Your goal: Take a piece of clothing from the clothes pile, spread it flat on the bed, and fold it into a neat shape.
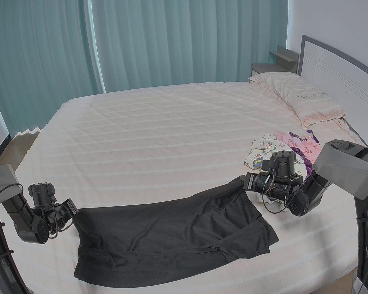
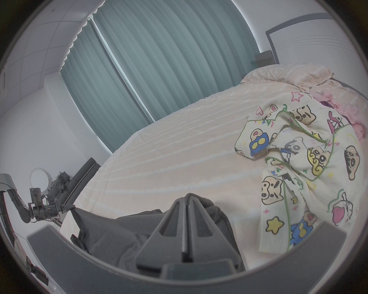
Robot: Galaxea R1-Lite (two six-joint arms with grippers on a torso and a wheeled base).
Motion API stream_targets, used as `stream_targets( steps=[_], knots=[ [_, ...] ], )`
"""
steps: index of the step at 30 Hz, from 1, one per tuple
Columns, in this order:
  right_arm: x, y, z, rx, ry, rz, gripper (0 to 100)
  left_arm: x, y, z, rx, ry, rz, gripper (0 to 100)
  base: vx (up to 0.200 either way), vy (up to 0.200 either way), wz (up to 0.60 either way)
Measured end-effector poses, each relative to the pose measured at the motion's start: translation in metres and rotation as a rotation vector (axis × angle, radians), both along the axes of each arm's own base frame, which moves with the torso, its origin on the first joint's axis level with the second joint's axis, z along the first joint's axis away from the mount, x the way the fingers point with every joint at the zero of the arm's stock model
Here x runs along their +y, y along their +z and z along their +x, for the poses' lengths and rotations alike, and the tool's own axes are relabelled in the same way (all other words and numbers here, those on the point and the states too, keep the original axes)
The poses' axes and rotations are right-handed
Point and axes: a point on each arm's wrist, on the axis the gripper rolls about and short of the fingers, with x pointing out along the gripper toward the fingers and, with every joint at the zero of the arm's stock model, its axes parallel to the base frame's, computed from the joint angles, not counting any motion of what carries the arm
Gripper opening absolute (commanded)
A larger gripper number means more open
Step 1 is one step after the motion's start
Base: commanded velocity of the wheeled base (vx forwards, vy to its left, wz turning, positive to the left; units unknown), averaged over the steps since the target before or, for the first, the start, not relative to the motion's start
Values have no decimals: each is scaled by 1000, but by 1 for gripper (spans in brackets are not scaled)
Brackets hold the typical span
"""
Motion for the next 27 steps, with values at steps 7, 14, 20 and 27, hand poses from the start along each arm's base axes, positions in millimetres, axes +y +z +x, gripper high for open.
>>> stream_targets(
  steps=[7, 14, 20, 27],
  knots=[
    [-5, 6, -15, 24, 10, -5, 0, -2, -2, -14, 41, -24, 30, 0, 0, 0, 0],
    [-11, 8, -33, 62, 26, -17, 0, -5, -4, -30, 91, -60, 68, 0, 0, 0, 0],
    [-18, 0, -56, 126, 51, -52, 0, -8, -13, -48, 169, -103, 104, 0, 0, 0, 0],
    [-26, -11, -79, 196, 82, -105, 0, -12, -24, -70, 270, -156, 135, 0, 0, 0, 0]
  ],
)
